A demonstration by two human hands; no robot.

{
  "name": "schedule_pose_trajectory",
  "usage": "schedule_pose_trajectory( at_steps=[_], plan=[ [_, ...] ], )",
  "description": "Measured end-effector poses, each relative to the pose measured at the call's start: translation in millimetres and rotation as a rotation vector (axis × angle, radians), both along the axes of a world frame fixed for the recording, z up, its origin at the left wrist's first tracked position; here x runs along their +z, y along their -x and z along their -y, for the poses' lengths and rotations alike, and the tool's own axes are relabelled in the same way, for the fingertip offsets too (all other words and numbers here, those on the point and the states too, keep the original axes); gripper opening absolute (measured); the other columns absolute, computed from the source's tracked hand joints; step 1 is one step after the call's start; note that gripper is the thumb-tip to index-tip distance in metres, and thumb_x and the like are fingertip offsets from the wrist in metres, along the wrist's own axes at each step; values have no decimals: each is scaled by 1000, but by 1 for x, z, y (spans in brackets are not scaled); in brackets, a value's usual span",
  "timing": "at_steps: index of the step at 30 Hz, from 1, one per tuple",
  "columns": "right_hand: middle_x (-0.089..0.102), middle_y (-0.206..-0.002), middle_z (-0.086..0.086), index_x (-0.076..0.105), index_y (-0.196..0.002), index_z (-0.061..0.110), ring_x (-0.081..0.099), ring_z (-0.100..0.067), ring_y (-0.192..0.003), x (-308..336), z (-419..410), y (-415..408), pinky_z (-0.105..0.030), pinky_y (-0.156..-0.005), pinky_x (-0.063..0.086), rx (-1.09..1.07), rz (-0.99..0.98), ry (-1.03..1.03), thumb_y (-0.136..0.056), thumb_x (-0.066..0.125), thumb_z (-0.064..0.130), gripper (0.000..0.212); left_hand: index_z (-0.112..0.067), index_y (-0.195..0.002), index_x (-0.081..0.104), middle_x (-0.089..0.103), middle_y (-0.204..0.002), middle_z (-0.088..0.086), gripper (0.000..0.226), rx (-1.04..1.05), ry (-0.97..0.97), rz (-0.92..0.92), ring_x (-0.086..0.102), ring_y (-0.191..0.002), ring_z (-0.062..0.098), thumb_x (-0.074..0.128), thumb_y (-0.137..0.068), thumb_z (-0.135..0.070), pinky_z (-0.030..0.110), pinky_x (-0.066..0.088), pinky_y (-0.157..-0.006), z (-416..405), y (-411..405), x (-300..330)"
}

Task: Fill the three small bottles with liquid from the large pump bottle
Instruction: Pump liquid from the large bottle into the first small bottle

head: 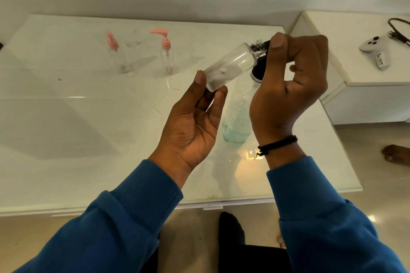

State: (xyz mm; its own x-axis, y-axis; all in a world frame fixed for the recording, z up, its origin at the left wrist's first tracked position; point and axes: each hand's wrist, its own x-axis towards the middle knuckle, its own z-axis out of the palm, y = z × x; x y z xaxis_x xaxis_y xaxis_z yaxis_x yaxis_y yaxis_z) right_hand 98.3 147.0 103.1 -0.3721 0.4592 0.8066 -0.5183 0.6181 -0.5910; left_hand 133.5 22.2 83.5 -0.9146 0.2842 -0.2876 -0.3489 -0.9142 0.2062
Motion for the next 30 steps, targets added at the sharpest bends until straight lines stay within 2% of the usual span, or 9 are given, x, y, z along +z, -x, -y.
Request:
schedule_pose_trajectory(
  at_steps=[3,7,10,16,22,28,30],
  plan=[
    [49,-74,2,60,-68,4,45,-17,-70,5,-2,2,-41,-64,40,-4,-6,-12,-96,63,5,28,-4,-128,64,69,-122,14,67,-6,10,-9,70,-96,20,80,-65,-20,23,60,-66,-1,1,1],
    [51,-72,-4,61,-68,2,48,-27,-69,5,-4,2,-46,-62,40,-26,-6,-32,-96,62,8,29,-5,-123,66,70,-118,13,59,-10,-2,-15,70,-96,20,78,-67,-20,24,60,-66,-2,1,2],
    [52,-74,-1,61,-70,4,48,-22,-72,1,-1,0,-50,-62,42,-28,-1,-33,-97,61,7,27,-5,-121,68,69,-121,13,60,-8,2,-14,70,-96,21,80,-64,-19,24,60,-66,-1,0,1],
    [50,-72,-2,60,-67,3,48,-29,-69,9,-3,3,-50,-63,42,-42,-16,-54,-96,62,8,29,-6,-126,65,70,-118,13,58,-12,-3,-18,71,-95,21,75,-71,-21,25,60,-65,-1,0,5],
    [54,-73,-5,61,-69,3,48,-23,-71,3,-4,1,-49,-63,42,-35,1,-46,-97,61,7,28,-5,-128,64,69,-121,14,62,-11,6,-8,70,-96,21,76,-70,-20,24,60,-66,-1,0,4],
    [54,-69,-13,60,-68,2,45,-23,-69,4,-6,3,-49,-63,41,-30,-18,-37,-97,61,6,29,-4,-112,70,73,-107,13,46,-19,4,-8,72,-87,20,75,-69,-19,23,59,-62,-2,0,7],
    [55,-70,-12,60,-69,2,47,-21,-70,1,-5,2,-50,-64,42,-26,-10,-30,-97,60,6,29,-4,-115,69,72,-112,13,48,-21,9,-6,72,-89,20,75,-70,-20,23,59,-63,-1,-1,7]
  ],
)
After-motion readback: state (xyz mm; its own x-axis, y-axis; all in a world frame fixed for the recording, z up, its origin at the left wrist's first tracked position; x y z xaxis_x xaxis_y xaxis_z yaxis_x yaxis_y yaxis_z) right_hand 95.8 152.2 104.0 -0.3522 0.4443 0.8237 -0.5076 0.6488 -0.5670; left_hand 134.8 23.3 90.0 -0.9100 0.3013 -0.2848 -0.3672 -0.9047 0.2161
